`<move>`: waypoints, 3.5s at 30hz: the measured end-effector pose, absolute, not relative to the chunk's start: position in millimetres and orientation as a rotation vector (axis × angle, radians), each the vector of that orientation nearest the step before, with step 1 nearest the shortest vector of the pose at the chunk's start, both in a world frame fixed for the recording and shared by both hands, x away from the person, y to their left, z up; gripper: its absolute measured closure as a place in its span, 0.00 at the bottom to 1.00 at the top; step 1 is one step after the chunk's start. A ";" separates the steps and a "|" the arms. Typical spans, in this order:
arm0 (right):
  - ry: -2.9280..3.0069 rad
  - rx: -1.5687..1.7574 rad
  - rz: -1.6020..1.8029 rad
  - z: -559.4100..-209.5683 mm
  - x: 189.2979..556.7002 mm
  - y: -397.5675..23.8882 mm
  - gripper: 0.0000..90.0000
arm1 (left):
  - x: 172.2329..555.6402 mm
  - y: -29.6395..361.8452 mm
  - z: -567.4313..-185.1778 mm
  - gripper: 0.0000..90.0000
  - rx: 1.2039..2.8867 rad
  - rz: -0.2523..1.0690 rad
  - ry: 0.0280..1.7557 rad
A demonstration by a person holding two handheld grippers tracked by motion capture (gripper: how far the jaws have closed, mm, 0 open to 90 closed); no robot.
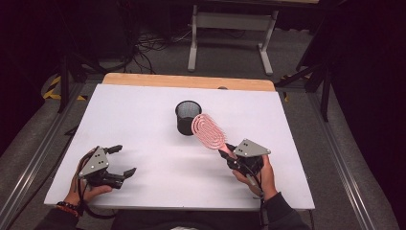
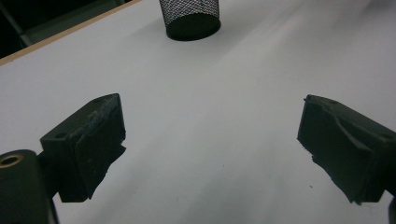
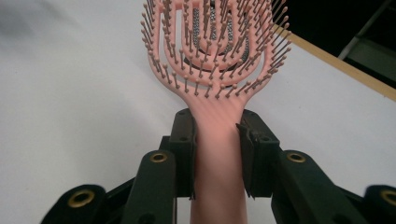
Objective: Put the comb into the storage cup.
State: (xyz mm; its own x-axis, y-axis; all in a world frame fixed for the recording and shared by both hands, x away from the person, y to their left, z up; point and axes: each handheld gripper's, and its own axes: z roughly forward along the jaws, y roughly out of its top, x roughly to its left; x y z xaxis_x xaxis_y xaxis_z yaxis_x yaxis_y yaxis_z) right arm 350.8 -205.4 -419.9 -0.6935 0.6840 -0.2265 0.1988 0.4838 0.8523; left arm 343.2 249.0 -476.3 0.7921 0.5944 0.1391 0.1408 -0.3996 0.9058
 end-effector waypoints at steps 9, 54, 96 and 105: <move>2.120 0.714 1.214 -419.6 347.7 -205.1 0.77 | 343.3 248.9 -476.1 0.09 1.946 0.540 0.551; 1.961 0.611 1.415 -417.9 350.9 -135.8 0.77 | 337.4 234.0 -455.5 0.08 1.893 0.532 0.513; 1.932 0.550 1.369 -439.0 334.7 -108.4 0.77 | 353.0 142.1 -394.4 0.26 1.526 0.256 0.673; 1.916 0.560 1.357 -440.1 334.7 -109.7 0.77 | 359.8 136.2 -394.9 0.38 1.484 0.277 0.690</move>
State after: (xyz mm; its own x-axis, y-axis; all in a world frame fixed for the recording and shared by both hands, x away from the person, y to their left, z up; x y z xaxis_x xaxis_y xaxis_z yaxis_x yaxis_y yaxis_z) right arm 334.7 -109.7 -440.1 -0.6528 0.6956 -0.3001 -0.0520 0.3541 0.9338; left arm 359.8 136.2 -394.9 0.7818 0.5706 -0.2515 0.2384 0.0991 0.9661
